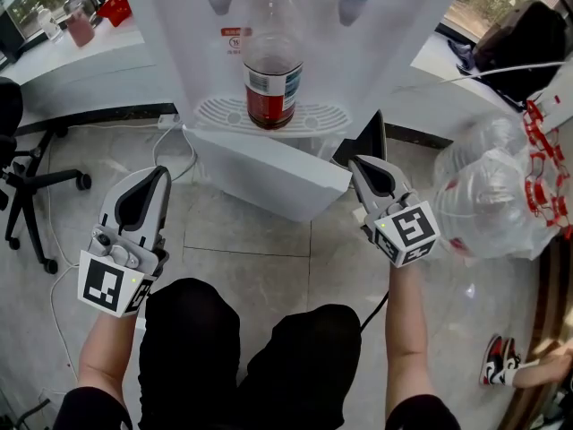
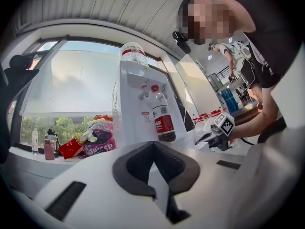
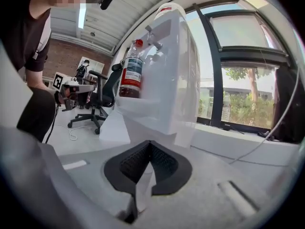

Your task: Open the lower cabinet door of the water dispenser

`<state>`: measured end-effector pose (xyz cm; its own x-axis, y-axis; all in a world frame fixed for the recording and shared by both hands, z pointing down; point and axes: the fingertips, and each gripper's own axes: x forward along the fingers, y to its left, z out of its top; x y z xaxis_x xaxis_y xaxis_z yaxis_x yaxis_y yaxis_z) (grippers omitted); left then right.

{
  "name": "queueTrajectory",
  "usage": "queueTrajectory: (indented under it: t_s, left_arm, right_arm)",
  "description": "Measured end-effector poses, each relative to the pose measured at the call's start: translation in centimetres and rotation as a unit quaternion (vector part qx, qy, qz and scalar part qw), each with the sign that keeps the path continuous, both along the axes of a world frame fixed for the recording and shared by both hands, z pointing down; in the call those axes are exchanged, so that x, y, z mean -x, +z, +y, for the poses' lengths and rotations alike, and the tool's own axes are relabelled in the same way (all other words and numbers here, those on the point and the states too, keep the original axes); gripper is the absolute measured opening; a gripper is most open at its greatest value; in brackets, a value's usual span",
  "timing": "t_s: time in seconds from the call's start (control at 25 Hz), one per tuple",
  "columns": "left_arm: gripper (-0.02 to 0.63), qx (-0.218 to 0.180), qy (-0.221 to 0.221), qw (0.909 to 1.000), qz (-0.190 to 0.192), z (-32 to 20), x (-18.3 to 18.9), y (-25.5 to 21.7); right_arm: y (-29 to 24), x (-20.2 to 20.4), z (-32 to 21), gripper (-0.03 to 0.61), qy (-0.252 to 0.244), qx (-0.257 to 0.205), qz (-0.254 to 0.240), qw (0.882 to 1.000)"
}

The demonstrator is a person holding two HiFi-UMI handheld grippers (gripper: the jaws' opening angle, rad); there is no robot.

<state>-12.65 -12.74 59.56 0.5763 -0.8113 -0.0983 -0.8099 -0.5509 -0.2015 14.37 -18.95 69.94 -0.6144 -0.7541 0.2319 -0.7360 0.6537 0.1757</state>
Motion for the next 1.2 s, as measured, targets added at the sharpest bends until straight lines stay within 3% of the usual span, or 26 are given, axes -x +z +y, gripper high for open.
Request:
queueTrajectory:
  t_s: [0.16,0.28,0.44,0.6,0.76,1.0,1.2]
  left_arm:
    - [0.008,-0.001,0.004,0.9999,0.013,-0.2,0.0,-0.2]
    - [0.008,-0.003,0.005,0.9999,0.014,-0.1,0.1,-0.3]
    - [0.008,-0.004,0.002,0.9999,0.012,0.0,0.8,-0.2]
    - [0.008,0.002,-0.002,0.9999,0.014,0.1,1.4,0.3]
    - [0.008,0.000,-0.005,0.9999,0.014,0.3,1.9,0.3]
    - [0.008,0.002,-0.017,0.9998,0.009,0.9,3.2,0.1]
    - [0.008,0.003,-0.032,0.9995,0.007,1.4,4.5,-0.1]
  right_arm:
    - [0.0,2.1,2.1,0.003,-0.041,0.006,0.015,0.999]
    - [-0.7,3.8,3.6,0.003,-0.084,-0.015,0.012,0.996]
    - [-0.4,5.6,6.1,0.003,-0.136,0.007,0.008,0.991]
    - [0.2,8.4,9.3,0.003,-0.244,0.011,0.046,0.969]
    - [1.5,10.6,11.6,0.003,-0.291,0.045,0.105,0.950]
    - [1.5,14.3,13.7,0.003,-0.338,0.061,0.106,0.933]
    - [1.1,17.3,15.5,0.003,-0.391,0.075,0.079,0.914]
